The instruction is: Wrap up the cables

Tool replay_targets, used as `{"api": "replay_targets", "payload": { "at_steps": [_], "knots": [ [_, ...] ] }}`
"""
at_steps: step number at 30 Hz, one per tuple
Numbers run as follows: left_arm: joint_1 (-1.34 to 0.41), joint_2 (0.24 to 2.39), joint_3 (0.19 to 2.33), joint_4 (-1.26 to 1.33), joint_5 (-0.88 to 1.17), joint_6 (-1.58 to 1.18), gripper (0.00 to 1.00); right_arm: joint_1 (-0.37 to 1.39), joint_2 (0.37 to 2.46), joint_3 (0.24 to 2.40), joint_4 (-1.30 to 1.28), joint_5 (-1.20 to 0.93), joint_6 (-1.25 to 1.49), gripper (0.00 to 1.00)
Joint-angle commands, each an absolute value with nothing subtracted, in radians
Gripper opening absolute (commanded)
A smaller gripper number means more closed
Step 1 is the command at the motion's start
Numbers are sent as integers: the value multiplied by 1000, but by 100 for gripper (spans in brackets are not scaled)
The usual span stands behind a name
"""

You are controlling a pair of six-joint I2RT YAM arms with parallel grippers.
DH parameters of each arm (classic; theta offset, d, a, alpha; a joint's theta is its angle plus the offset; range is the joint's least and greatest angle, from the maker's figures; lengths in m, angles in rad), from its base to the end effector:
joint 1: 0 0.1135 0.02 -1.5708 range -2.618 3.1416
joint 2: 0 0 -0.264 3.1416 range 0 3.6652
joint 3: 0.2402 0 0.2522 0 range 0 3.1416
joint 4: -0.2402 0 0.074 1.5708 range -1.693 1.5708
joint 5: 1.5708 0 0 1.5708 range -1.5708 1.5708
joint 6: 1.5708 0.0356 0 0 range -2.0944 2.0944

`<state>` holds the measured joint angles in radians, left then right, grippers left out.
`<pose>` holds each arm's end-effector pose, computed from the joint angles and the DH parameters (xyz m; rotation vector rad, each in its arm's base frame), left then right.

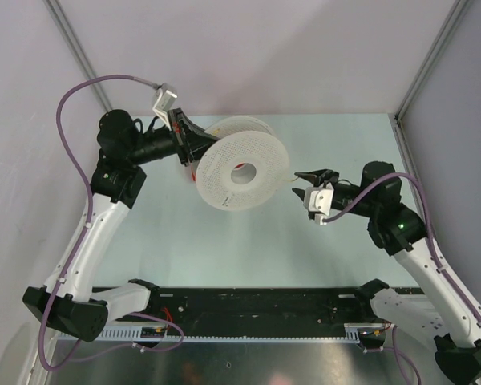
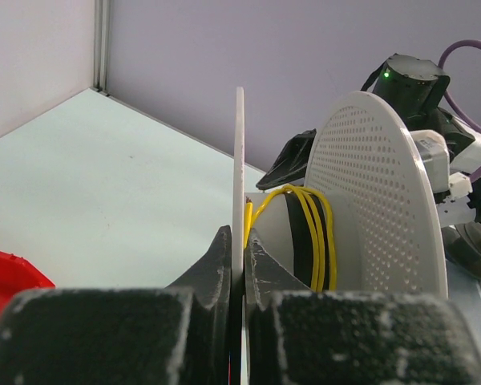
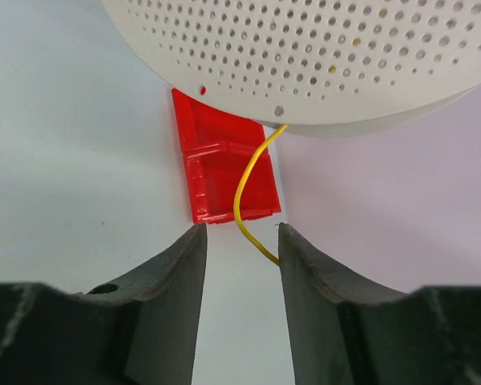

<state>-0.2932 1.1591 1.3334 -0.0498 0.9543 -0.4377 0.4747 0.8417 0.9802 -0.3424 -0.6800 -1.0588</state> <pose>0.2205 -0.0969 0.4688 0.7237 1.4694 -1.2547 0.1481 0.1013 0.3830 -1.5000 0.8660 0.1736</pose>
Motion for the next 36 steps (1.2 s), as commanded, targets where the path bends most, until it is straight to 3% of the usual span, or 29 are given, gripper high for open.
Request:
{"api": "replay_targets", "payload": {
  "at_steps": [1, 10, 16, 19, 24, 28, 36],
  "knots": [
    [-294, 1148, 1354, -22, 949, -429, 0, 489, 870, 1021, -342, -599, -1146, 44],
    [-298, 1152, 1360, -24, 940, -440, 0, 503, 911, 1022, -372, -547, -1198, 30],
    [-299, 1164, 1371, -25, 929, -463, 0, 507, 926, 1021, -390, -539, -1208, 6],
    [-299, 1174, 1383, -25, 924, -479, 0, 507, 935, 1021, -410, -532, -1219, 1],
    [-305, 1185, 1394, -25, 926, -483, 0, 497, 945, 1013, -424, -520, -1230, 0],
    [-311, 1185, 1393, -25, 927, -479, 0, 495, 952, 1011, -413, -507, -1226, 14],
    [-322, 1180, 1397, -25, 922, -478, 0, 494, 967, 1012, -393, -495, -1237, 21]
  ]
}}
